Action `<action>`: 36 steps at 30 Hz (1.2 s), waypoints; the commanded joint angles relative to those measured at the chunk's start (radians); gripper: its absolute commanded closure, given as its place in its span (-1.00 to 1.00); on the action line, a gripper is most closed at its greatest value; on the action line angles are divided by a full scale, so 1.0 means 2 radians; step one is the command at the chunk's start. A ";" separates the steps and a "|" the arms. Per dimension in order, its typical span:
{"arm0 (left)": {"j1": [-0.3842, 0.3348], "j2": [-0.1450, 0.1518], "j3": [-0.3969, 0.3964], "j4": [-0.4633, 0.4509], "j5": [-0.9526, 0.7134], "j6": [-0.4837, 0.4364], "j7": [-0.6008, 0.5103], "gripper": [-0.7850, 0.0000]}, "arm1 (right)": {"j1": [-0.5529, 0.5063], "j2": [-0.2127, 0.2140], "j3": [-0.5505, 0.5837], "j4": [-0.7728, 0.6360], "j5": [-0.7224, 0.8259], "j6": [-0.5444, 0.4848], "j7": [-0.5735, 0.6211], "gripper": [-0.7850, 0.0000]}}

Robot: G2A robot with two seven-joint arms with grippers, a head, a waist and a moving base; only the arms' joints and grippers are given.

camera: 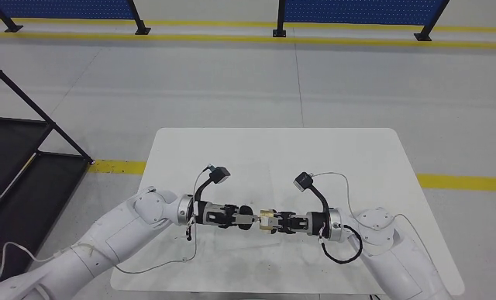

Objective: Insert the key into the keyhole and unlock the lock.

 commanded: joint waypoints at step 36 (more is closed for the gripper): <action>0.046 -0.013 -0.082 -0.052 0.303 -0.068 0.135 1.00 | 0.000 0.000 0.000 0.000 0.000 0.000 0.000 1.00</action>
